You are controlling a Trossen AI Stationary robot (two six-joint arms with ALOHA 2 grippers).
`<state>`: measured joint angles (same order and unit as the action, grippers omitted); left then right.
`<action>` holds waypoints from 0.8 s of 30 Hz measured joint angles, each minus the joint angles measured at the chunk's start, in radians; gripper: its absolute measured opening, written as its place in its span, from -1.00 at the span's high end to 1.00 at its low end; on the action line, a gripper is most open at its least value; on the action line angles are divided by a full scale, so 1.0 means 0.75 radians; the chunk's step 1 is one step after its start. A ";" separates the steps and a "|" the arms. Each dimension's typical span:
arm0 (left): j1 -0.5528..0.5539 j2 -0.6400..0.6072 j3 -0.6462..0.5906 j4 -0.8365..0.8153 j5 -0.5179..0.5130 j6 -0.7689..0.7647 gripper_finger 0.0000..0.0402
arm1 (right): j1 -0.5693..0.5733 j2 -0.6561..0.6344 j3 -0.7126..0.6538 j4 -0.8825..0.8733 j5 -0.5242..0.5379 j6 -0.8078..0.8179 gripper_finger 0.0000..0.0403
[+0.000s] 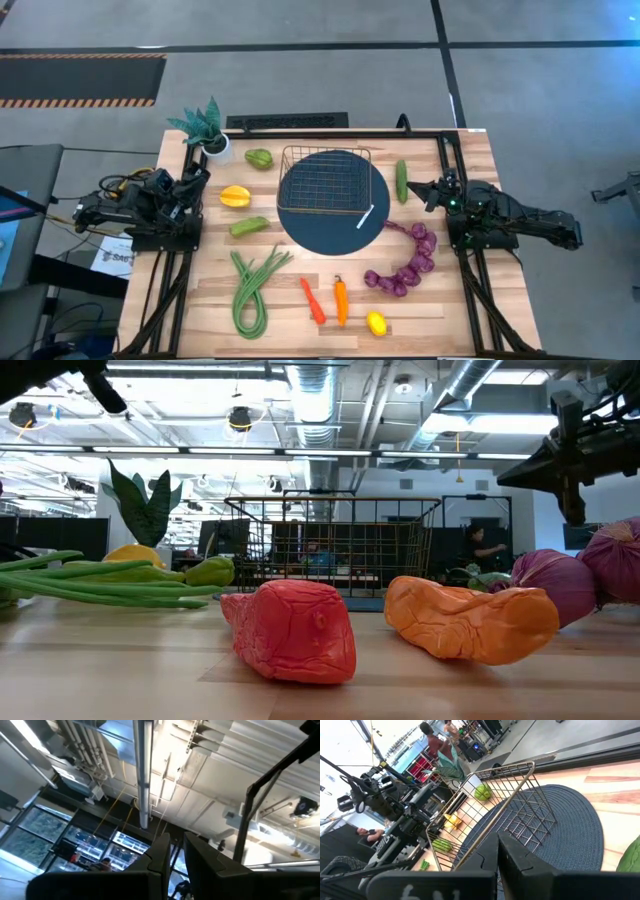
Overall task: Build produce basket
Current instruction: Put the yellow starfruit into the wire basket
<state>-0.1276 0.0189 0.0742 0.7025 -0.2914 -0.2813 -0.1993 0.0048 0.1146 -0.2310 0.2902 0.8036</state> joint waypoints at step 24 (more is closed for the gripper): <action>0.001 0.224 0.622 -0.584 -0.353 0.627 0.43 | 0.000 0.000 0.001 -0.005 0.000 0.003 0.87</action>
<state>-0.1272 0.1871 0.5406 0.2644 -0.5563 0.1890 -0.1993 0.0048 0.1150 -0.2347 0.2901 0.8055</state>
